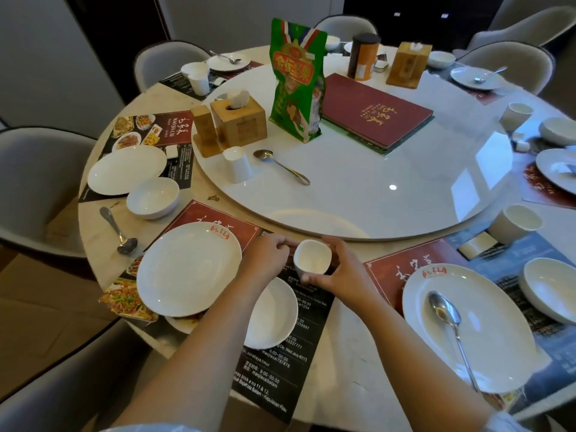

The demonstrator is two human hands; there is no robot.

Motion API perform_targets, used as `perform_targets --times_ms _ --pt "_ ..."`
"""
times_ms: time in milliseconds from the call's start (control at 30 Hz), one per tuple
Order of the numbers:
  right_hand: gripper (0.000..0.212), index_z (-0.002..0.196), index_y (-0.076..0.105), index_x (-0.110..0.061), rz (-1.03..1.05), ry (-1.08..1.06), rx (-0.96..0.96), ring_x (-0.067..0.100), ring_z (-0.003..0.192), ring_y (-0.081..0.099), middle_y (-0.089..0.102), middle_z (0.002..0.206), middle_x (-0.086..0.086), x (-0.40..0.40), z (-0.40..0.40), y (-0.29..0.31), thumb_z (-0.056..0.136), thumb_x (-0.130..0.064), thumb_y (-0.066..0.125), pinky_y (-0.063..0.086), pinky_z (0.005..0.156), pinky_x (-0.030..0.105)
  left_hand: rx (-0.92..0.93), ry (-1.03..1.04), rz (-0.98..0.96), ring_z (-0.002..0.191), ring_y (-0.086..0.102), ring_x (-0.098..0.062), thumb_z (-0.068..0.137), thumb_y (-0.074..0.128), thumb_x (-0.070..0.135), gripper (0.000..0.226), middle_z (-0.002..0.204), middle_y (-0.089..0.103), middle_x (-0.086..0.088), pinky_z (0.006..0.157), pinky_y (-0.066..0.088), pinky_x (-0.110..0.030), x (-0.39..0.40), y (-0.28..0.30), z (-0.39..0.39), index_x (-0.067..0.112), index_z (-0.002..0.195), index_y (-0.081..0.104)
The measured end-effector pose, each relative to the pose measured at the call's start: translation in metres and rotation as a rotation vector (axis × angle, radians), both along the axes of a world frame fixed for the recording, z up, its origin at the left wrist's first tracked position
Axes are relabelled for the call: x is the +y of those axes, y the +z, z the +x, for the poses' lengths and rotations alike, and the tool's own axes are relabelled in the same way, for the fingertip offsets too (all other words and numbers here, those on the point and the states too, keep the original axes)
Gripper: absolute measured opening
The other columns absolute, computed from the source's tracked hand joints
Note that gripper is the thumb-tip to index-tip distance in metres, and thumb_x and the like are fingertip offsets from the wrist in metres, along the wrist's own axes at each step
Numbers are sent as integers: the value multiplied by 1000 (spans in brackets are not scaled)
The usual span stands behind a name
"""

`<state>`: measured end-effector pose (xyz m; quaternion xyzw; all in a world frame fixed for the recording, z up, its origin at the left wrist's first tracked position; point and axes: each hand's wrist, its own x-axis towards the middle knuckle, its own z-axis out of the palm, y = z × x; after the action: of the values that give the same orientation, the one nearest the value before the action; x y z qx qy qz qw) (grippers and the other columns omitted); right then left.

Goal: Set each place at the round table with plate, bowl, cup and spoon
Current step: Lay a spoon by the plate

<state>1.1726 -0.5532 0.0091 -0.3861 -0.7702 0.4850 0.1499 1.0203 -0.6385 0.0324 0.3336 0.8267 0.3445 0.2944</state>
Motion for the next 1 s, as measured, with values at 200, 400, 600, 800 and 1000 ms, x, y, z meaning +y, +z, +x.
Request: perform_targets --times_ms 200,400,600,800,1000 --pt "45 126 58 -22 84 -110 66 8 106 57 61 122 -6 33 -38 33 89 -48 58 45 87 24 158 61 65 103 59 -13 92 49 11 30 118 63 5 89 50 -32 21 2 -35 25 113 66" --pt "26 116 68 -16 234 -92 -25 15 111 55 61 122 2 93 -133 37 93 -18 55 39 89 19 360 11 11 131 42 -19 91 52 9 42 144 44 -3 106 33 -27 65 -15 -80 15 133 52" --pt "34 128 60 -13 390 1 -195 23 123 44 55 126 9 140 -206 20 95 -14 51 40 100 30 370 -22 -69 149 11 -20 96 51 22 55 161 16 0 121 12 -36 91 -39 -105 15 148 35" --pt "31 117 64 -10 501 37 -333 26 111 48 54 113 12 156 -227 0 91 -4 48 47 93 35 413 -67 -67 150 2 -19 98 48 34 57 162 10 0 120 1 -36 89 -57 -113 19 150 30" --pt "26 112 67 -5 329 -49 -286 27 102 57 57 111 12 153 -228 7 90 -5 53 46 86 29 277 -136 -59 150 1 -16 98 50 28 57 162 10 1 119 1 -31 81 -45 -119 17 150 30"
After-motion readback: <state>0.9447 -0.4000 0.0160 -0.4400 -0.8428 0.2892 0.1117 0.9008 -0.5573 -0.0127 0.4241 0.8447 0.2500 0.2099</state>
